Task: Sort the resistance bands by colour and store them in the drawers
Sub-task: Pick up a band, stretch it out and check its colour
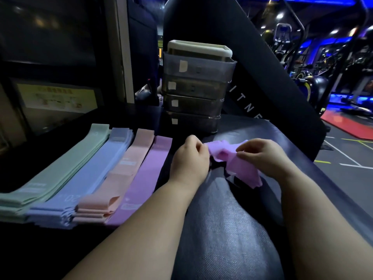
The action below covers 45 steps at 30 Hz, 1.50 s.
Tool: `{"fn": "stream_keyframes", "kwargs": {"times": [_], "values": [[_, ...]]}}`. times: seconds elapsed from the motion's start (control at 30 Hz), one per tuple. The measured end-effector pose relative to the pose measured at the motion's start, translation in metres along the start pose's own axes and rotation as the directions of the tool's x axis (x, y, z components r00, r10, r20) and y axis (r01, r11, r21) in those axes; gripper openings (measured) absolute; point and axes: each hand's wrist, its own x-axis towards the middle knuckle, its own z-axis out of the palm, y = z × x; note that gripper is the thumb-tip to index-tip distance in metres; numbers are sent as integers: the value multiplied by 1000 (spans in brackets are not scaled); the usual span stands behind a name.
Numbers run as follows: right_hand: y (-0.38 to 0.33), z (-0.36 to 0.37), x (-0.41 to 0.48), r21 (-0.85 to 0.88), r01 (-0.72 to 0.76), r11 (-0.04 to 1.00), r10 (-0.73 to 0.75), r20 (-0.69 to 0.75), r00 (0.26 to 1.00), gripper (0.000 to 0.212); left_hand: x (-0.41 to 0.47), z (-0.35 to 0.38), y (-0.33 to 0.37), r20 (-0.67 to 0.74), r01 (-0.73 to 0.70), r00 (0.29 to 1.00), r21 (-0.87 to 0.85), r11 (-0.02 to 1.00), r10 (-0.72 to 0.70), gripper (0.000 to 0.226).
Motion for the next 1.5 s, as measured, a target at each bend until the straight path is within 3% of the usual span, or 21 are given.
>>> {"fn": "stream_keyframes", "kwargs": {"times": [0.23,0.33,0.4,0.53,0.63,0.73,0.8,0.9,1.03,1.17,1.27,1.33,1.4,1.5], "values": [[-6,-7,-3,11,38,999,-37,-86,996,18,1,-3,3,-121,-1,992,-350,937,-45,20],[-22,-6,-9,135,88,987,-99,73,992,40,-1,-3,6,-157,-82,988,-425,901,16,21],[-33,3,-13,88,155,984,-169,177,970,47,-2,-4,8,-168,-148,983,-474,868,76,18],[-34,21,-12,-41,224,974,-216,139,966,24,-4,-9,13,-198,-201,975,-579,790,103,16],[-33,11,-11,164,114,980,-128,79,989,16,-3,-14,16,-216,-191,975,-712,676,47,12],[-38,-5,-14,554,123,823,-170,34,985,18,-3,-16,17,-143,-122,990,-825,552,5,18],[-40,-14,-15,746,104,658,-182,24,983,19,-2,-16,15,-135,-118,991,-797,592,15,14],[-39,-28,-14,899,50,435,-167,25,986,20,-4,-14,13,-150,-176,983,-637,751,104,17],[-39,-39,-18,956,54,289,-213,10,977,36,-10,-12,13,-57,-227,972,-469,854,227,20],[-37,-44,-22,982,86,168,-144,-62,988,22,-13,-12,14,64,-194,967,-441,876,246,14],[-31,-43,-16,975,87,203,-179,-51,982,31,-14,-10,14,163,-144,960,-413,899,229,15],[-29,-38,-13,970,48,238,-222,7,975,25,-15,-7,13,165,-164,959,-345,924,232,19],[-28,-34,-11,944,3,330,-202,68,977,11,-15,-5,12,125,-204,961,-292,934,249,27],[-34,-25,-14,893,-4,450,-198,104,975,26,-15,-5,13,6,-281,954,-328,902,300,30]]}}
